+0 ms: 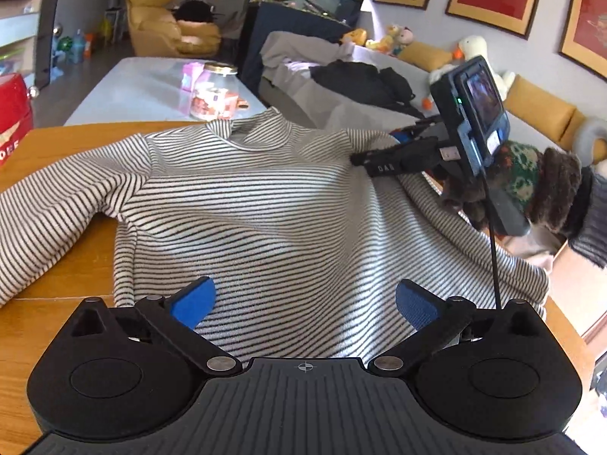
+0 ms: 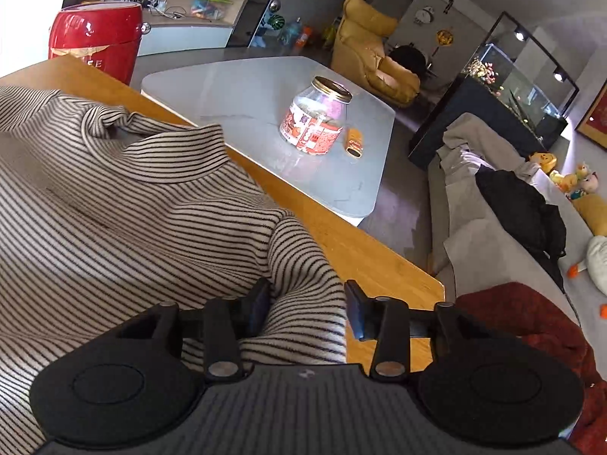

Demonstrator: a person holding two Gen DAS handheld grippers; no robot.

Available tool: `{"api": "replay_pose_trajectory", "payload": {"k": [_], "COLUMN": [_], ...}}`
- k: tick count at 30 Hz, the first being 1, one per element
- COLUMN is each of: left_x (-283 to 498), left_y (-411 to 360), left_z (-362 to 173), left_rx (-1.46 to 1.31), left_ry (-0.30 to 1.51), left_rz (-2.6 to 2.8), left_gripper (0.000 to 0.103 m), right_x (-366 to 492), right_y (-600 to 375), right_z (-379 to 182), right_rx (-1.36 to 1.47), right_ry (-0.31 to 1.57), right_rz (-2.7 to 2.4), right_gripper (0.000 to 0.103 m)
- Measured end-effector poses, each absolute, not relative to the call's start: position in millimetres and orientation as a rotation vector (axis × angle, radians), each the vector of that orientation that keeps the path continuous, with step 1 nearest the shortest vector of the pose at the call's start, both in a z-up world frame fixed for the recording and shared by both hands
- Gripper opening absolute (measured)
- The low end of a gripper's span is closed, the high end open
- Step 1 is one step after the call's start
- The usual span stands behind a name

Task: Fold clothes
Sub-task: 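Grasp a sleeve with the right gripper and lift it up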

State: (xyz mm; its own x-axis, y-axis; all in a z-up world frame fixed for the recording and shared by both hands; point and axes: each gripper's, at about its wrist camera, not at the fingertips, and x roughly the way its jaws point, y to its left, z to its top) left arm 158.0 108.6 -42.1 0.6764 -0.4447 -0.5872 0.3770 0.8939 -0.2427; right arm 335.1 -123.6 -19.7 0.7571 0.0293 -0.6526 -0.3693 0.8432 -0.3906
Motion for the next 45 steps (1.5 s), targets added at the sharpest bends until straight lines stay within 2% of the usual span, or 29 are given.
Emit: {"api": "replay_pose_trajectory", "payload": {"k": [4,6,11,16,22,26,29,30,31,38,45], "left_x": [154,153,153,147,138,141,137,135,132,121,120], "left_y": [109,110,101,76,33,33,37,37,37,51,68], "left_z": [-43,-43,-39,-32,-40,-45,-48,-48,-48,-47,-41], "left_rx": [-0.088,-0.088,-0.068,-0.136,-0.067,-0.074,-0.081,-0.073,-0.06,-0.081,-0.185], "left_ry": [0.686,0.686,0.69,0.678,0.688,0.708,0.707,0.707,0.706,0.719,0.774], "left_rz": [-0.449,-0.444,-0.434,-0.559,-0.652,-0.646,-0.648,-0.648,-0.652,-0.695,-0.676], "left_gripper": [0.103,0.103,0.103,0.103,0.103,0.103,0.103,0.103,0.103,0.103,0.103], "right_x": [319,295,225,160,94,88,106,114,123,179,207], "right_y": [-145,-163,-207,-236,-311,-319,-309,-305,-303,-319,-283], "right_z": [7,26,51,31,9,-16,-22,-18,-9,109,173], "right_rx": [-0.368,-0.292,-0.163,-0.021,0.641,0.812,0.783,0.737,0.68,0.27,0.2], "right_ry": [0.714,0.698,0.701,0.811,0.913,0.947,0.926,0.903,0.867,0.474,0.355], "right_rz": [0.297,0.297,0.285,0.177,0.094,0.089,0.097,0.102,0.103,-0.006,0.148], "right_gripper": [0.048,0.055,0.055,0.055,0.053,0.048,0.028,0.016,0.01,0.005,0.004]}}
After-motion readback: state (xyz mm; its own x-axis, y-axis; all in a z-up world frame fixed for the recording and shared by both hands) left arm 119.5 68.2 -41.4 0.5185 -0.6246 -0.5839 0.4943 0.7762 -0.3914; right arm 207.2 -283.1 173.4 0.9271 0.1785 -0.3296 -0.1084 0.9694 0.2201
